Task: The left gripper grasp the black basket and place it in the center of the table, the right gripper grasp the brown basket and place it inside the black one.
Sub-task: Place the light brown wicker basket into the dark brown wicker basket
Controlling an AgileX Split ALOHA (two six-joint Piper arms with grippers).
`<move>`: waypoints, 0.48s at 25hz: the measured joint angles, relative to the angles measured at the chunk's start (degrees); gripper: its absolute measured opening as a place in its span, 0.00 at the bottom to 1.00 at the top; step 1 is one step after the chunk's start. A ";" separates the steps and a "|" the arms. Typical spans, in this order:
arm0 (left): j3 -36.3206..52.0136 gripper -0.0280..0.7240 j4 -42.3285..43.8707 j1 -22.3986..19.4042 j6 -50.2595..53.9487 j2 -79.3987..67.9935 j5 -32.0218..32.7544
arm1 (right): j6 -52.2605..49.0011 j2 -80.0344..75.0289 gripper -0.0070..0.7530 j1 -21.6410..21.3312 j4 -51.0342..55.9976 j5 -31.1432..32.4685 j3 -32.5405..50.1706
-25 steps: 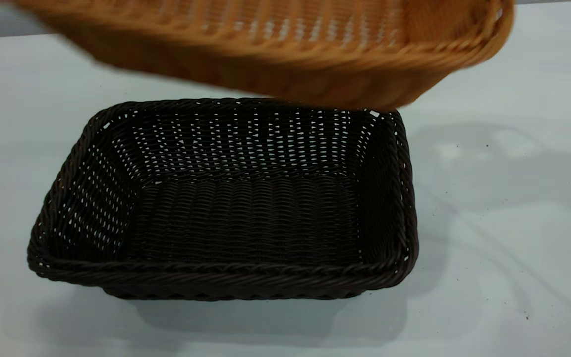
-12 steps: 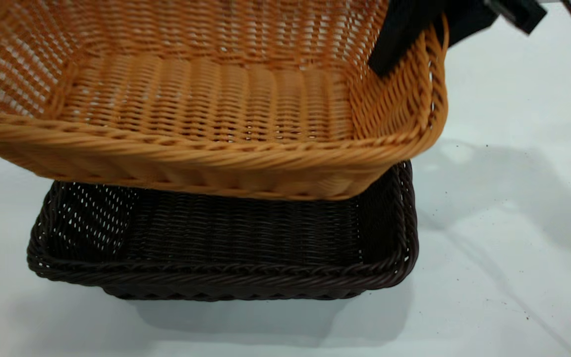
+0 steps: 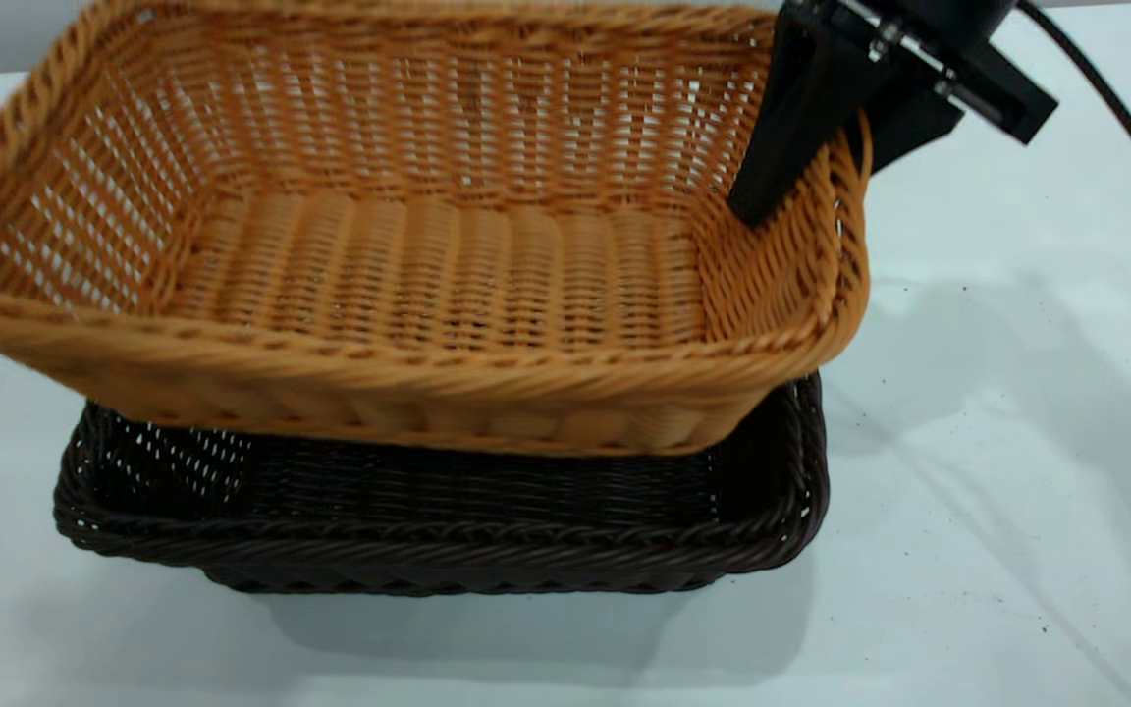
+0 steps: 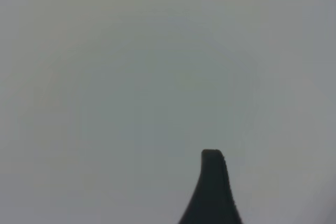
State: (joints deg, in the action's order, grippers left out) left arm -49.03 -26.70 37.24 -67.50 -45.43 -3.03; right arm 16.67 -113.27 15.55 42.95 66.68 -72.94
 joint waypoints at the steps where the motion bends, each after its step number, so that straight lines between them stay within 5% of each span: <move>1: 0.00 0.70 0.00 0.00 0.00 0.00 0.00 | 0.05 0.00 0.15 0.00 -0.07 -0.05 0.00; 12: 0.00 0.70 0.00 0.00 0.00 0.00 0.00 | 0.20 -0.57 0.15 0.00 -0.41 -0.42 0.00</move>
State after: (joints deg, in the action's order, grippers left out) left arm -49.03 -26.70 37.24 -67.50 -45.43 -3.03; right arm 16.87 -113.84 15.55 42.54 66.26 -72.94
